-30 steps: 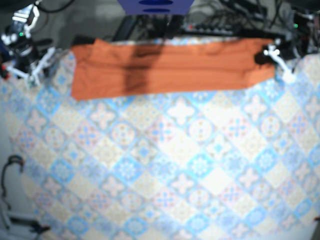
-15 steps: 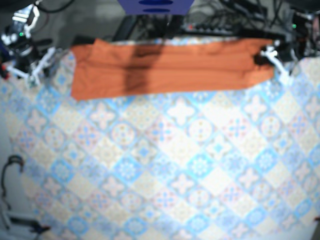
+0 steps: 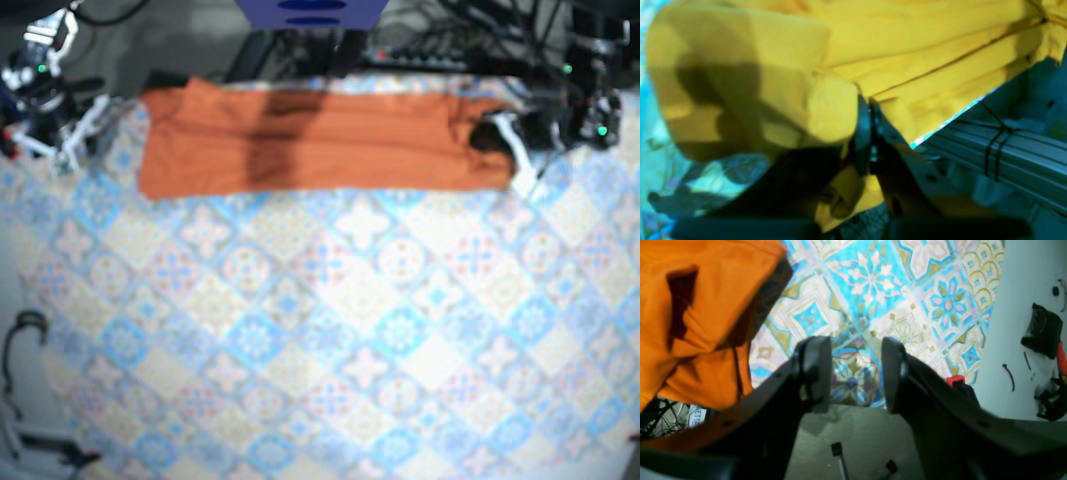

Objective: Fold the T-shirt properly
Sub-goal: 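Drag the grasped shirt end with the left gripper toward the shirt's middle, then fold the shirt end over onto the shirt with the left gripper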

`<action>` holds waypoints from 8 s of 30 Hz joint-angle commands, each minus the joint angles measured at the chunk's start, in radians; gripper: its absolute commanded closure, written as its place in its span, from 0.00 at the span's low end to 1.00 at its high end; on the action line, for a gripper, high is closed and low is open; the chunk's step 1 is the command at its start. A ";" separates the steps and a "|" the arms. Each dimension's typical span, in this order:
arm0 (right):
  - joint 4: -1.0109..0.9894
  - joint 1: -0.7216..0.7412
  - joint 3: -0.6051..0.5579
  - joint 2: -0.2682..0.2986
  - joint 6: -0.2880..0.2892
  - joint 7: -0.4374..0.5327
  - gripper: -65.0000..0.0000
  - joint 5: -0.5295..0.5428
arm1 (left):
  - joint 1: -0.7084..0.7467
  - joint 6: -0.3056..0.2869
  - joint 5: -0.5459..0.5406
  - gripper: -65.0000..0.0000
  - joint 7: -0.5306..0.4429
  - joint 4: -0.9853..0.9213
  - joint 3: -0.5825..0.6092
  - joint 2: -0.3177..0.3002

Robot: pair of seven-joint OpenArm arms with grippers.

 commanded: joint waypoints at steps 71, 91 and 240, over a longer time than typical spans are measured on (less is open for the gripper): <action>0.040 0.005 0.183 -0.068 -0.004 0.017 0.62 0.006 | -0.481 0.082 0.067 1.00 -0.020 -0.018 0.787 0.334; 0.040 0.005 0.178 -0.070 -0.004 0.017 0.62 0.006 | -0.481 0.079 0.058 0.17 -0.020 -0.018 0.787 0.344; 0.035 0.027 0.177 -0.134 -0.004 0.016 0.62 0.006 | -0.647 0.082 -0.180 0.00 0.010 -0.202 0.713 0.480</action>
